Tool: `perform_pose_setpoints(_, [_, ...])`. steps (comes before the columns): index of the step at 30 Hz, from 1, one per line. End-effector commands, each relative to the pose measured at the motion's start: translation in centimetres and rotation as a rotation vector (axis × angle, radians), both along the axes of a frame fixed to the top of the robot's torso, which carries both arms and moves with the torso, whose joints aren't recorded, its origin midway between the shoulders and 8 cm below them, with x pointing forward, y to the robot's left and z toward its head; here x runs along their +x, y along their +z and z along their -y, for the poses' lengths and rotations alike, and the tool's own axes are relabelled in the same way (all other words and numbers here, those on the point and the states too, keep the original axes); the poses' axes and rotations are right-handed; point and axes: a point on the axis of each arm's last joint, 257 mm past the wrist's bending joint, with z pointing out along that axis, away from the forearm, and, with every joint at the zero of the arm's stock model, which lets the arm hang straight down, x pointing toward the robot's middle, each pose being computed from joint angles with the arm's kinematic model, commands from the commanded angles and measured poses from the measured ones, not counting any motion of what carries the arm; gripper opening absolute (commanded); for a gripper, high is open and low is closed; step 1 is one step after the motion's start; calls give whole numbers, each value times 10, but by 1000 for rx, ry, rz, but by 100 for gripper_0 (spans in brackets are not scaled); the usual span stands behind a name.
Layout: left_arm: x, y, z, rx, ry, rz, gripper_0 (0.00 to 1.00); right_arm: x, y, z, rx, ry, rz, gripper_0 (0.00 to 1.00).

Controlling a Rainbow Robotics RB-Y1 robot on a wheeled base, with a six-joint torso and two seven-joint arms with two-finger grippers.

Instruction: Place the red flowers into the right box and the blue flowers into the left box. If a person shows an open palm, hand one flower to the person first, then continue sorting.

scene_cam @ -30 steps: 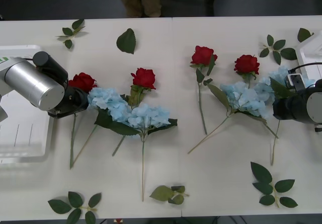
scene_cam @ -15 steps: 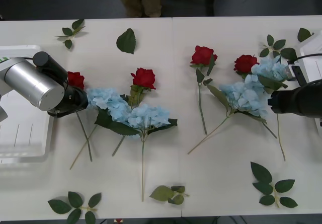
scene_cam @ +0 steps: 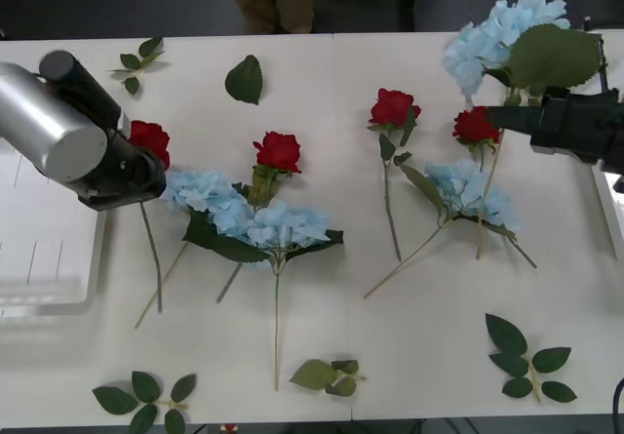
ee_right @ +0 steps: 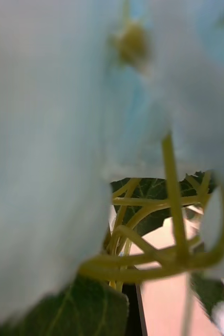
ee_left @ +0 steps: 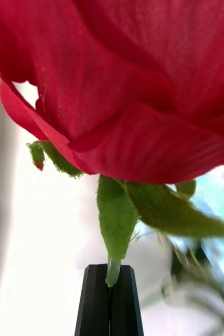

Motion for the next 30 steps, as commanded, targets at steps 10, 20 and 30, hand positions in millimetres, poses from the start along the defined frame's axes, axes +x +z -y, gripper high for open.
perform_pose_setpoints(10, [-4, 197, 83, -503, -537, 282, 0, 16, 80, -136, 181, 124, 121, 0])
perform_pose_setpoints(20, [-22, 252, 181, -769, -959, 748, 0, 31, 23, -23, -202, -43, -59, 0])
perform_pose_setpoints(30, [-17, 236, 264, -829, -964, 930, 0, 27, -60, 113, -722, -254, -227, 0])
